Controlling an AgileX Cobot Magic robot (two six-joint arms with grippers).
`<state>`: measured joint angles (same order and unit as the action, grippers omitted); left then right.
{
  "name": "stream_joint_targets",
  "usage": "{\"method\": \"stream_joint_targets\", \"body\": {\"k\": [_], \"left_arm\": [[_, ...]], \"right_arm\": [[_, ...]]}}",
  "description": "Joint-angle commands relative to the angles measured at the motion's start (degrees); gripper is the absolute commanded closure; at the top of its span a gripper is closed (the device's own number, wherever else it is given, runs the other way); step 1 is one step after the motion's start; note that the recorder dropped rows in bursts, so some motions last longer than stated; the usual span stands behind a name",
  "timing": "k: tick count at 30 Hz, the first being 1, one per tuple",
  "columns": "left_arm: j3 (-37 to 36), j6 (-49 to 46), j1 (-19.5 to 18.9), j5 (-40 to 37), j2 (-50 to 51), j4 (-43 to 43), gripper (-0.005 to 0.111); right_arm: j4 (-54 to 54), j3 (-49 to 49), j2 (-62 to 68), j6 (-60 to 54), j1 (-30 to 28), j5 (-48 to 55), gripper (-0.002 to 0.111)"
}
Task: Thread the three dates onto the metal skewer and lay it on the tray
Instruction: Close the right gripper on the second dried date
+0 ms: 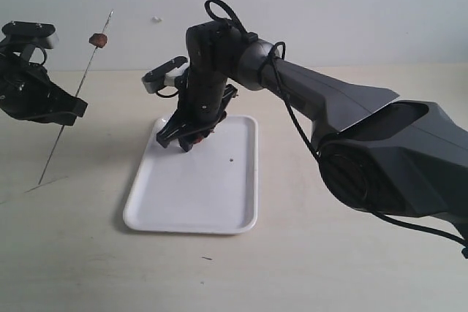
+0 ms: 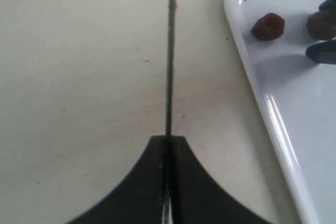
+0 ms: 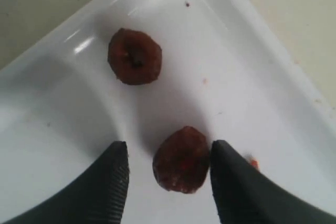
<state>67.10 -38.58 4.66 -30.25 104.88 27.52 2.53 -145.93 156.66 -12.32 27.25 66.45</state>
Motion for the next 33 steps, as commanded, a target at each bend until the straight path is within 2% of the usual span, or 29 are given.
{"method": "stream_joint_targets", "body": {"k": [1,17,33], "left_arm": [[0.2,0.0,-0.1,0.3,-0.2,0.7,0.107],[0.2,0.0,-0.1,0.3,-0.2,0.7,0.107],[0.2,-0.1,-0.1,0.3,-0.2,0.7,0.107]], "right_arm": [[-1.4,-0.3,0.0,0.4,0.0,0.7,0.067],[-1.9,-0.3,0.0,0.4,0.0,0.8,0.079],[-4.0,-0.5,-3.3,1.9,0.0,3.1,0.079]]}}
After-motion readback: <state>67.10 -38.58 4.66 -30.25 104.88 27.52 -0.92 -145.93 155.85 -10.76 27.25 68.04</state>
